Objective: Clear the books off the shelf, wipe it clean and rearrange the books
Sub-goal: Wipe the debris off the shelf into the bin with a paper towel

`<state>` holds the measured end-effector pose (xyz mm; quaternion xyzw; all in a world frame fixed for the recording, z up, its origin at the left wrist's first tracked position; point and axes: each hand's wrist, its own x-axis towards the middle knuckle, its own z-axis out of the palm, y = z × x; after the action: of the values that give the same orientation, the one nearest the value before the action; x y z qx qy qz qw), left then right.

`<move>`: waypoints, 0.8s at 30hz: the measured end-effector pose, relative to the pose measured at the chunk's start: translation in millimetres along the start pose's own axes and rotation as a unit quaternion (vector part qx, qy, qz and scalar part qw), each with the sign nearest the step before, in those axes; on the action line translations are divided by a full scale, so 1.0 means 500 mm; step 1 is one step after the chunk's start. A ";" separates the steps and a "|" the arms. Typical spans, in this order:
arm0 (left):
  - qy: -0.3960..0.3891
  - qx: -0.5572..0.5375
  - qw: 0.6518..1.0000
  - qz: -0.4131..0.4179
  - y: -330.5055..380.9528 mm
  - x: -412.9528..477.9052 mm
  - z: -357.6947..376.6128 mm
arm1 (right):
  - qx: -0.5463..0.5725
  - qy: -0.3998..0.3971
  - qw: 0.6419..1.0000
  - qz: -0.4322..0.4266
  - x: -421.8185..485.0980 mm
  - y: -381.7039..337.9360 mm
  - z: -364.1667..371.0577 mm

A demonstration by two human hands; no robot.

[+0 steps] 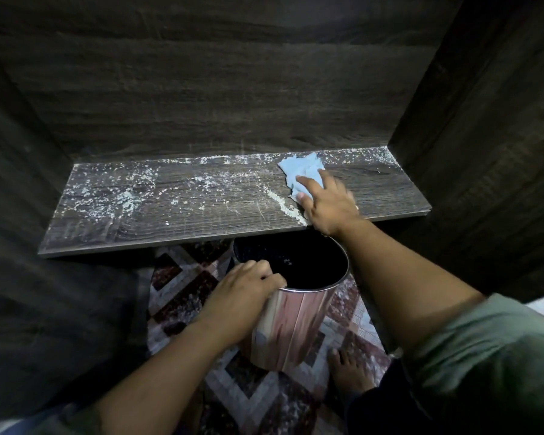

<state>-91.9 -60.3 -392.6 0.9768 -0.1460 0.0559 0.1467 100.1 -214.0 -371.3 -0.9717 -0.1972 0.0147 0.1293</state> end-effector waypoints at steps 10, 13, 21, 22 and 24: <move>-0.053 -0.008 0.999 -0.010 0.009 0.000 -0.019 | -0.014 0.001 0.999 -0.050 -0.059 0.001 -0.006; -0.054 -0.005 0.998 -0.012 0.011 0.000 -0.022 | -0.032 -0.004 0.998 -0.048 -0.084 -0.012 -0.011; -0.054 -0.011 0.998 -0.013 0.009 -0.003 -0.024 | 0.049 0.058 0.997 -0.002 -0.066 -0.022 -0.057; -0.055 -0.011 0.998 -0.014 0.009 -0.003 -0.024 | 0.054 0.062 0.997 0.003 -0.052 -0.022 -0.061; -0.055 -0.015 0.998 -0.017 0.007 -0.004 -0.022 | 0.069 0.037 0.997 0.019 -0.023 -0.023 -0.061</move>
<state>-95.3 -59.5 -381.5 0.9784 -0.1385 -0.0026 0.1535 87.7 -215.9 -339.2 -0.9638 -0.1724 -0.0051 0.2031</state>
